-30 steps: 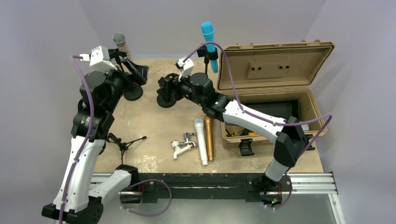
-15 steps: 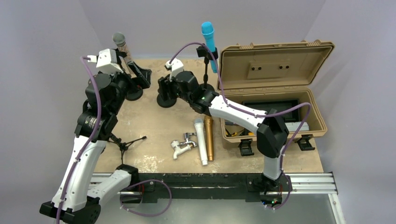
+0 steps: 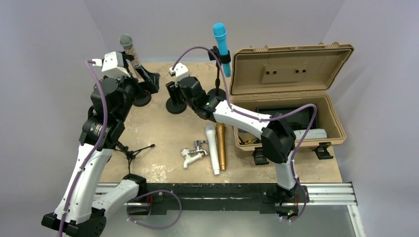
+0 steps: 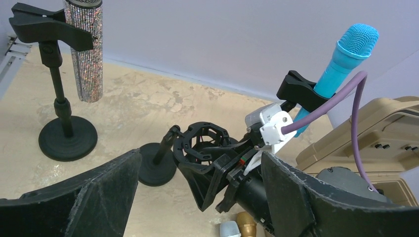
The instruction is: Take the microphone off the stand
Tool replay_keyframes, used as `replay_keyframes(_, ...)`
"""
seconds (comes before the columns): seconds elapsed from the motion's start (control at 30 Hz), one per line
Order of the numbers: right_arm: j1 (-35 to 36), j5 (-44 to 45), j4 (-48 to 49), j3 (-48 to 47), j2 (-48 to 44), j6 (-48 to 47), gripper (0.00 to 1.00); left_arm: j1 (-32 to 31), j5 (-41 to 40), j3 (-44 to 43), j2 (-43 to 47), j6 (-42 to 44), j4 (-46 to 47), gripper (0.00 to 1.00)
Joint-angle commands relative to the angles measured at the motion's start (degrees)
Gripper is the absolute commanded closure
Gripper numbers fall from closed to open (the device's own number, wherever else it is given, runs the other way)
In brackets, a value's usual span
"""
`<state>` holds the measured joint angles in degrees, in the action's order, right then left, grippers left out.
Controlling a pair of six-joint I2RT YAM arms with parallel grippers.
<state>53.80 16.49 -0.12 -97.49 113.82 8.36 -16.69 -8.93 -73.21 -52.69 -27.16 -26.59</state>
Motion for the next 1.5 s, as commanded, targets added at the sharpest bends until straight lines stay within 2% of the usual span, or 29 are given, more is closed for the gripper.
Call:
replay_keyframes(0.0,1.45,4.25,1.77,-3.11,0.56,-3.22,0.5,-0.36,-1.82,0.46,0.73,1.5,2.22,0.12)
replay_keyframes(0.5,7.56,5.88,2.51,-1.66,-1.34,-4.85,0.83,-0.38,-5.08,0.7,1.08,1.45,1.54,0.13)
replay_keyframes(1.0,9.23,-9.71,5.04,9.57,-13.89,0.71,0.86,-0.45,-7.04,1.0,1.08,1.93,1.64,0.13)
replay_keyframes(1.3,16.94,-6.22,14.22,19.92,-19.43,-2.81,0.85,-0.45,-7.96,1.44,0.89,2.06,1.79,0.14)
replay_keyframes(1.47,19.71,-6.32,18.47,22.31,-21.16,-4.32,0.85,-0.54,-8.94,1.75,0.68,2.33,2.04,0.14)
